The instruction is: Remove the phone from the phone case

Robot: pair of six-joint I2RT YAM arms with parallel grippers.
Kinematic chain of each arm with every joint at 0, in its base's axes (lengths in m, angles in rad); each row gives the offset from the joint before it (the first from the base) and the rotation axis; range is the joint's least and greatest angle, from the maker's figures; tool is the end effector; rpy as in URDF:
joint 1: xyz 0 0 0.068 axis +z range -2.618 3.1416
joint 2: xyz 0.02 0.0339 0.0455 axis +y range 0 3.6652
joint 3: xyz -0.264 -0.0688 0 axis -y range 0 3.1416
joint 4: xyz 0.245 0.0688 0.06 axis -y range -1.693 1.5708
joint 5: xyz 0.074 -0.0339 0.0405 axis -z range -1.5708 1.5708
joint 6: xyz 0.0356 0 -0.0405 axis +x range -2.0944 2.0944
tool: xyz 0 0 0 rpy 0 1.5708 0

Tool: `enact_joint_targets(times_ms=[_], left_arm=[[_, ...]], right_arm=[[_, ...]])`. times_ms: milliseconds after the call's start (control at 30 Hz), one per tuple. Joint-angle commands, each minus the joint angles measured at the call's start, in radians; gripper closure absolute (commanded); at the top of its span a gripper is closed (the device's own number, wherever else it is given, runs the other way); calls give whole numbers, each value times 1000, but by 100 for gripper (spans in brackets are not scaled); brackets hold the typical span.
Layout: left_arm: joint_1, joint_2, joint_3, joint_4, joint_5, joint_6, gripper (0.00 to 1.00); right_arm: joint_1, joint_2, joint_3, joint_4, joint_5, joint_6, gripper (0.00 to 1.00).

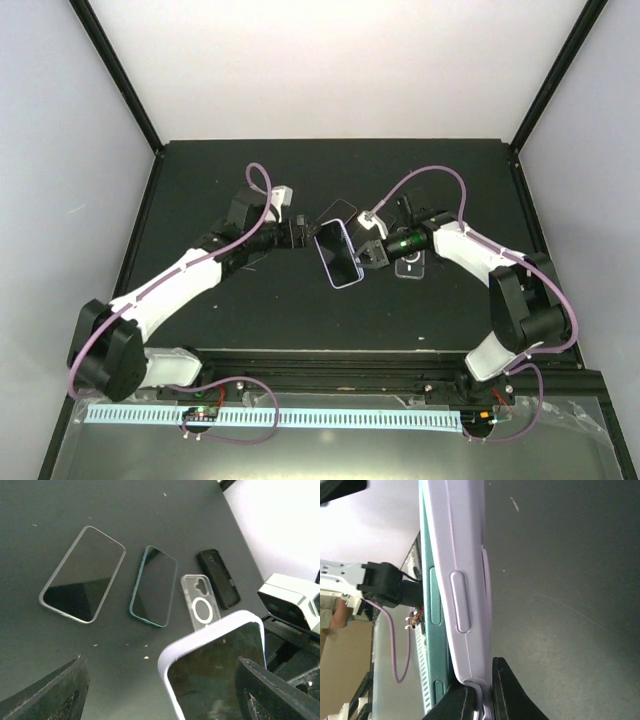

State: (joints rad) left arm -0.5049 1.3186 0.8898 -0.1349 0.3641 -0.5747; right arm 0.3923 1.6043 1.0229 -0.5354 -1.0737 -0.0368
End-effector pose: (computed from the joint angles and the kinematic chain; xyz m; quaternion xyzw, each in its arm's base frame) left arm 0.2499 -0.1526 0.2645 0.0573 0.8639 -0.3799 0.3256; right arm 0.2712 0.1461 0.2112 -0.2907 0.7936 0.5247 0.1022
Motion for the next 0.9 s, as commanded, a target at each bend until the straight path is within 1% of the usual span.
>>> enact_joint_targets(times_ms=[0,167,300,400,467,600,700,800,867], left_arm=[[-51,-85,-38,-116,-234,73,19],[-147,-128,-80,-125,-322,101,22],[-226,-124,-82,-122,-341,116,24],[-291,-98,-76,-112,-367,127,25],[-323,-74,-75,-93,-359,127,27],[-383,-49,-95,-19,-350,129,28],[-426,-19,-98,2,-368,172,28],[-470,19,-91,-6,-419,221,28],[-506,36,-93,-1,-463,245,28]], right_arm=[[-2,-38,-33,114,78,95,99],[-1,-64,-46,130,248,292,99],[-1,-96,-69,93,314,399,99],[-1,-88,-56,29,338,439,99],[-1,-86,-59,7,364,478,99],[0,-91,-101,16,363,524,99],[-1,-96,-168,39,364,534,99],[-1,-103,-218,58,400,535,99],[-1,-79,-220,65,392,527,99]])
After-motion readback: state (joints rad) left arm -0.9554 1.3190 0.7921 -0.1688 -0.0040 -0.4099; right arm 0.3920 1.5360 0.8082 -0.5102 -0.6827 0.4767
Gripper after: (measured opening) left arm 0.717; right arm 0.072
